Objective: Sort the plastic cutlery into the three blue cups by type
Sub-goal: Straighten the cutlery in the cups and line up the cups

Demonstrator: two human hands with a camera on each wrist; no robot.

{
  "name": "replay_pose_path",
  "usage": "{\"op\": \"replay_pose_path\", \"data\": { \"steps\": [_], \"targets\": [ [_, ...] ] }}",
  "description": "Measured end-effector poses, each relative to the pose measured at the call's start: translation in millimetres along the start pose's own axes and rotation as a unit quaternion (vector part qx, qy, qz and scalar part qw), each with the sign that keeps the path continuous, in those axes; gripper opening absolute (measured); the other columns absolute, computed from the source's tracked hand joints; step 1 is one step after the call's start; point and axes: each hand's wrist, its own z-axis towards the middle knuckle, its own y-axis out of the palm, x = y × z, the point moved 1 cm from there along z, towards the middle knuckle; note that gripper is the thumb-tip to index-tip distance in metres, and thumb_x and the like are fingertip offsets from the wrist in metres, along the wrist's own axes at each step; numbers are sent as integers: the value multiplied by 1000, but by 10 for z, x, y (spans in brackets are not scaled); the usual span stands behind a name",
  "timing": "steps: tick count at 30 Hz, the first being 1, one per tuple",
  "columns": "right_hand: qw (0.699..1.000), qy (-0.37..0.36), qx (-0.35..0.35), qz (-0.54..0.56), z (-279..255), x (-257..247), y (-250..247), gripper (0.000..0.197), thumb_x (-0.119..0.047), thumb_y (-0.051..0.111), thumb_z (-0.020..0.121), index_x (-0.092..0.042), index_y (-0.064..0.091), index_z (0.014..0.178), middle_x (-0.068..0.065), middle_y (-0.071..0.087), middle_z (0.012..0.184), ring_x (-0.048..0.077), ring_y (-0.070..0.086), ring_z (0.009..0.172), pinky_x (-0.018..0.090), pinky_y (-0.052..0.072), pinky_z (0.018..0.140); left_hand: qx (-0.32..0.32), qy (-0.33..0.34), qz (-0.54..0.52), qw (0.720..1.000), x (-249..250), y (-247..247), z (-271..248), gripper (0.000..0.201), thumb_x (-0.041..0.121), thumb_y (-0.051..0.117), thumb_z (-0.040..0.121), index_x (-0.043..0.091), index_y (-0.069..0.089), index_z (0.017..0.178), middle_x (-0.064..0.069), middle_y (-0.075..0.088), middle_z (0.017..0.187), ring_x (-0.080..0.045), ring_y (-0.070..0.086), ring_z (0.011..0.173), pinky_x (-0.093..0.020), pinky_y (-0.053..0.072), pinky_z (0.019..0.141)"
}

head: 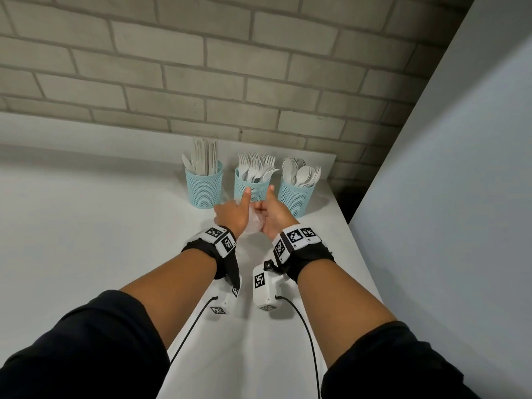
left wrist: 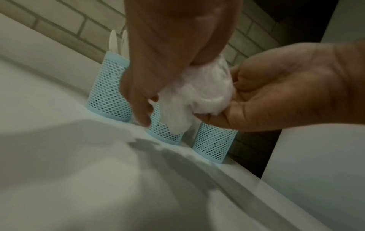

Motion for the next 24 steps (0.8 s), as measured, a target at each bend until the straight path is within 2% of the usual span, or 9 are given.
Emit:
{"op": "replay_pose_path", "data": {
  "steps": [4, 6, 9, 11, 13, 16, 18, 22, 24],
  "targets": [
    [997, -40, 39, -46, 19, -4, -71, 61, -50, 22, 99, -6, 59, 77, 11, 62, 84, 19, 56, 73, 36, 48, 81, -8, 65, -24, 998, -12, -15, 36, 50, 48, 50, 91, 2, 55, 72, -8, 55, 70, -22, 53, 68, -33, 40, 69],
    [995, -13, 45, -91, 4, 13, -114, 57, -51, 23, 98, -6, 57, 103, 17, 60, 108, 24, 60, 84, 41, 50, 81, 28, 90, -26, 995, 21, -22, -14, 45, 40, 55, 90, 13, 38, 59, -1, 39, 58, -14, 39, 56, -28, 31, 61],
    [992, 83, -36, -84, -90, 38, -85, 66, -66, 23, 90, -18, 37, 134, 23, 59, 115, 36, 64, 89, 41, 57, 58, 31, 144, -24, 989, 130, 2, -122, 32, 32, 59, 90, 14, 41, 72, 5, 39, 65, -7, 37, 60, -25, 28, 59],
    [993, 78, -34, -85, -116, 25, -47, 60, -62, 24, 93, -11, 49, 114, 13, 68, 76, 20, 66, 62, 27, 53, 49, 8, 172, -26, 985, 182, 30, -175, 25, 32, 58, 90, 10, 48, 96, 6, 47, 79, -8, 43, 72, -23, 33, 66],
    [992, 34, 17, -120, -93, -35, 16, 51, -48, 22, 100, -10, 47, 79, 5, 53, 47, 12, 52, 41, 21, 41, 49, -7, 185, 11, 983, 197, 79, -177, 32, 40, 49, 94, 8, 49, 97, 3, 51, 79, -15, 49, 76, -26, 35, 70],
    [977, -60, 53, -200, -59, -79, 54, 63, -51, 17, 99, -7, 49, 68, 9, 48, 59, 19, 46, 53, 27, 36, 53, 8, 180, 48, 982, 208, 118, -163, 61, 58, 25, 94, 7, 50, 70, -14, 57, 73, -29, 56, 72, -32, 41, 72],
    [960, -138, 77, -230, -77, -78, 32, 62, -49, 19, 100, -7, 53, 68, 8, 50, 61, 17, 48, 55, 24, 37, 52, 18, 166, 45, 985, 249, 95, -174, 63, 49, 25, 99, 9, 44, 55, -25, 58, 70, -33, 55, 68, -35, 42, 72],
    [936, -237, 89, -245, -76, -87, 13, 43, -30, 29, 103, 0, 58, 92, 2, 51, 69, 15, 51, 66, 13, 38, 55, 18, 149, 64, 987, 313, 67, -233, 53, 31, 26, 103, 1, 52, 68, -16, 54, 71, -25, 49, 69, -27, 32, 64],
    [953, -182, 67, -233, -15, -101, 61, 44, -36, 27, 102, 0, 53, 111, 11, 59, 90, 26, 58, 90, 28, 49, 75, 20, 160, 35, 986, 321, 68, -259, 49, 31, 27, 103, -1, 56, 80, -14, 53, 74, -23, 48, 71, -26, 29, 62]
  ]
}}
